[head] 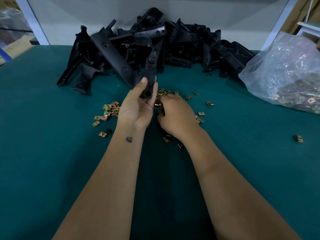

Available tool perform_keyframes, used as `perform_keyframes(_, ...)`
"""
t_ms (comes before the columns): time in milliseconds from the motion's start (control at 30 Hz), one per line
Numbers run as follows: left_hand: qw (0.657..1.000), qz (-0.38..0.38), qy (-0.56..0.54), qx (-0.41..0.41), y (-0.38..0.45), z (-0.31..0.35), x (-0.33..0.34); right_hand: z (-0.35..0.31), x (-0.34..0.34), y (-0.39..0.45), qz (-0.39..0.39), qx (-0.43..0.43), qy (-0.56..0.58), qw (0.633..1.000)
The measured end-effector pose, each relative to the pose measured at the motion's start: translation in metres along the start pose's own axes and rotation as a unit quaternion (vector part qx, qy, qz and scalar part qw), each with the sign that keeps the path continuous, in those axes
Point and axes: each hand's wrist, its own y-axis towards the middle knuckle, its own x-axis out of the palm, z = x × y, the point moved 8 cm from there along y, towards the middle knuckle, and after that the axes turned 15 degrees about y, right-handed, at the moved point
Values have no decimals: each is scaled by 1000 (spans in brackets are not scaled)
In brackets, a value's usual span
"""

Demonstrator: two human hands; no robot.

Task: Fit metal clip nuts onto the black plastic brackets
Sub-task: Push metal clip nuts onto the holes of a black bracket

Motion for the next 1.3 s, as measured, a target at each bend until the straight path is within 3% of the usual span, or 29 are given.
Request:
perform_keyframes(133, 999, 32, 36, -24, 2, -7, -5, 6, -1, 0, 12, 0, 20, 1000)
perform_keyframes(233, 996, 36, 72, -28, 3, -8, -6, 15, -24, -2, 151, 38, 175, 972)
perform_keyframes(333, 996, 8, 79, -37, 3, -9, -2, 32, -40, -8, 245, 104, 393, 880)
perform_keyframes(433, 990, -13, 124, -61, 2, -15, 0, 49, -36, -11, 252, 167, 570, 764)
perform_keyframes(533, 986, -33, 146, -77, 1, -20, 2, 53, -30, -10, 240, 185, 674, 674)
perform_keyframes(633, 982, -60, 157, -85, -1, -23, 7, 52, -25, -7, 218, 183, 731, 620)
perform_keyframes(1000, 977, -91, 164, -98, -4, -26, 12, 51, -17, -5, 187, 184, 760, 594)
perform_keyframes(1300, 981, -69, 147, -107, -3, -27, 9, 52, -23, -6, 206, 164, 753, 604)
